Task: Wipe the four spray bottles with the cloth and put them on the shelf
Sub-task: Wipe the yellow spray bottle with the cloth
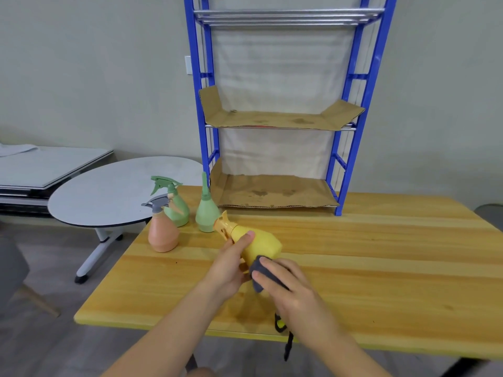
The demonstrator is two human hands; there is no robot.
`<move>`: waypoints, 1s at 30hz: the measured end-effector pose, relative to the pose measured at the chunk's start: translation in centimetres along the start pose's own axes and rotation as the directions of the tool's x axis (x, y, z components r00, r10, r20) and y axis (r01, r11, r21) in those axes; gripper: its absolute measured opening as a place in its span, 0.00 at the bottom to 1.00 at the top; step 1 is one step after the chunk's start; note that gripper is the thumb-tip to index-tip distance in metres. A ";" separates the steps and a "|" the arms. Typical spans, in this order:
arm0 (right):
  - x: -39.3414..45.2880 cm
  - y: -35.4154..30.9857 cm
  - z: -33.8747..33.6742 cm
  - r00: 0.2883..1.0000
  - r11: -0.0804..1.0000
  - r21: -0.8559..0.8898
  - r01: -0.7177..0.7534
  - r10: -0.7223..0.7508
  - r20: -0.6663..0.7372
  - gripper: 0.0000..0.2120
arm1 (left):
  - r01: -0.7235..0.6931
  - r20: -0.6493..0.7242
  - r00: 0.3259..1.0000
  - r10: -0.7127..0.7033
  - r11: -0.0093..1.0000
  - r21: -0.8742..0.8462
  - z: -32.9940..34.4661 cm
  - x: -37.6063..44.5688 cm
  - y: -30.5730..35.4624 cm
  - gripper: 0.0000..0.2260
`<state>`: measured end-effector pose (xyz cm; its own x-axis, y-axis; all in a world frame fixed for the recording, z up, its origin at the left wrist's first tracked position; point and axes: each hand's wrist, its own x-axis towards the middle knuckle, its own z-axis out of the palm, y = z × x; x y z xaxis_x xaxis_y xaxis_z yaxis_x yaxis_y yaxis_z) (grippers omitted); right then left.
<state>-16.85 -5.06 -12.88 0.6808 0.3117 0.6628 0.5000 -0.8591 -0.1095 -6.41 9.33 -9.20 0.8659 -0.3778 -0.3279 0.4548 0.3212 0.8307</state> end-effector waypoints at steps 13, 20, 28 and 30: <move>1.9 -1.2 -2.1 0.933 0.984 0.141 -0.104 0.146 -0.328 0.19 | 0.262 0.088 0.965 -0.247 0.917 -0.300 1.4 -1.6 0.5 0.28; 2.4 0.2 -2.7 0.913 0.968 0.162 -0.191 0.236 -0.332 0.16 | 0.237 0.005 0.969 -0.247 0.924 -0.301 0.9 -1.7 0.9 0.28; 1.4 0.1 -2.0 0.958 0.973 0.154 -0.172 0.202 -0.202 0.19 | 0.193 -0.032 0.977 -0.209 0.945 -0.263 -0.6 -2.0 2.0 0.26; 2.5 0.8 -2.5 0.917 0.959 0.164 -0.230 0.270 -0.292 0.16 | 0.180 -0.051 0.980 -0.193 0.964 -0.195 -0.4 -2.2 1.7 0.23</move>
<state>-16.08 -5.96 -9.41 0.6031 -0.0649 0.7951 0.4107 -0.8292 -0.3792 -7.48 11.08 -7.20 0.7714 -0.3875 -0.5048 0.6347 0.4110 0.6544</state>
